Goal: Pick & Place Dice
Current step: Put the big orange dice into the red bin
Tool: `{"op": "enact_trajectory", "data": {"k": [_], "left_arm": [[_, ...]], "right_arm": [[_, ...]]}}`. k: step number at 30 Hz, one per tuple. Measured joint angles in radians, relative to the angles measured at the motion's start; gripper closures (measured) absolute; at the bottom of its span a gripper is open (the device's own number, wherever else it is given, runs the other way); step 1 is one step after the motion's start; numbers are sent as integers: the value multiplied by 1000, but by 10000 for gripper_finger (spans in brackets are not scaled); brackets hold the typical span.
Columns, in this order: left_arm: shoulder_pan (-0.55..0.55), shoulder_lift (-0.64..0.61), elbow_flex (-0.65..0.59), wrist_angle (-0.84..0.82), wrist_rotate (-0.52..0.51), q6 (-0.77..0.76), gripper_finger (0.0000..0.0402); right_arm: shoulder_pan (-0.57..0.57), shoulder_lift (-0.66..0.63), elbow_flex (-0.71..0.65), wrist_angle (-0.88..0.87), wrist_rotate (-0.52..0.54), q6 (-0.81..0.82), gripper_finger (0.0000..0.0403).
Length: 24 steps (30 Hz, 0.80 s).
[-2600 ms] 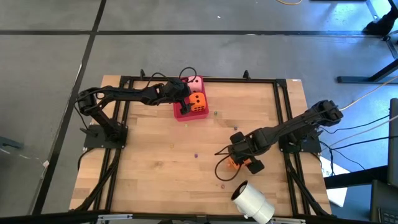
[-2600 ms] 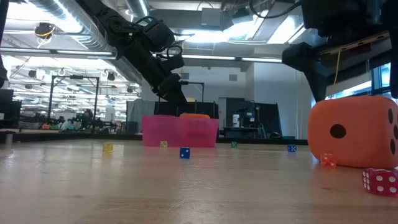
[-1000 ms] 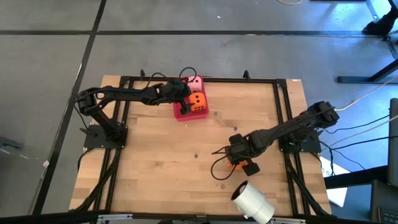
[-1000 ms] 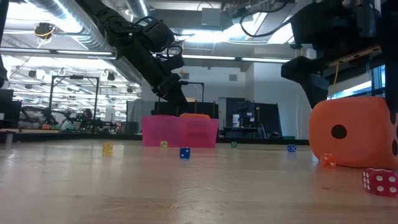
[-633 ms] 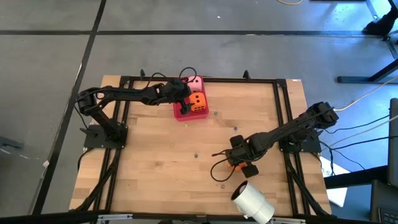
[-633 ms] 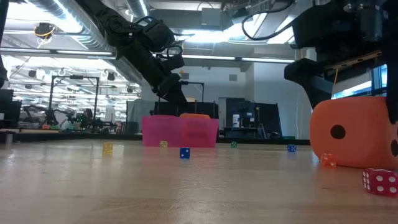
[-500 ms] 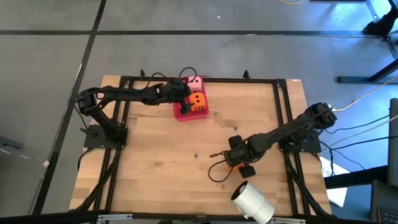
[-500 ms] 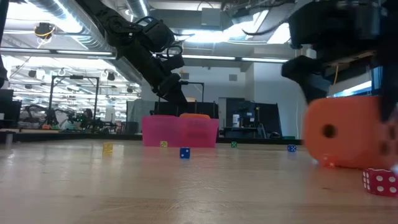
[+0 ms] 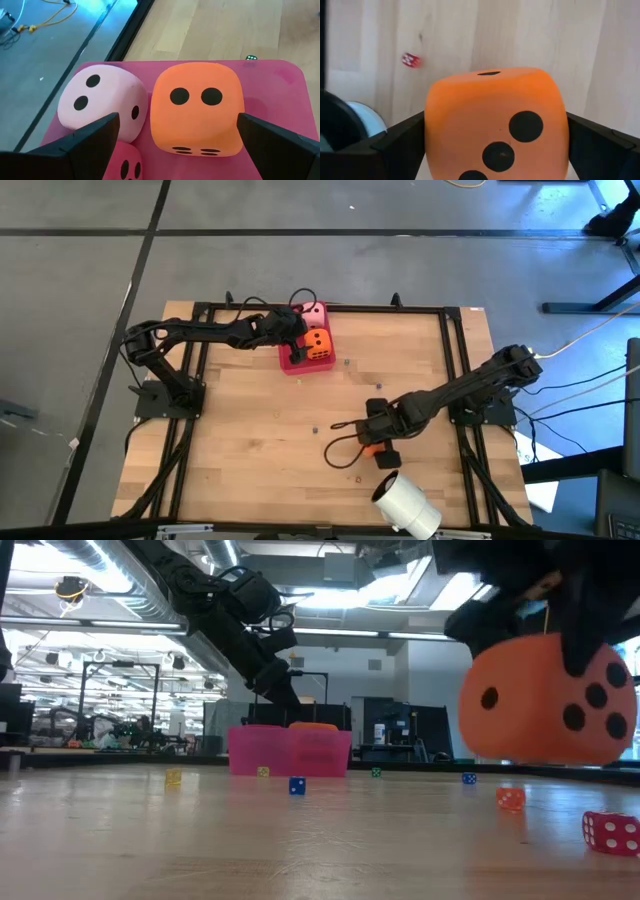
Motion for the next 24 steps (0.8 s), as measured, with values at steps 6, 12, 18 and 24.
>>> {"op": "enact_trajectory", "data": {"k": [6, 12, 18, 24], "left_arm": [[0, 0, 0, 0, 0, -35, 2], [-1, 0, 0, 0, 1, -125, 2], [-6, -14, 0, -1, 4, -188, 2], [-25, -111, 0, 20, 7, -196, 2]], "right_arm": [[-8, -2, 63, -1, 57, -81, 3], [-45, -3, 102, -25, 296, -217, 3], [-158, -3, 102, 14, 280, -285, 3], [-271, -3, 102, 51, 210, -321, 3]]}}
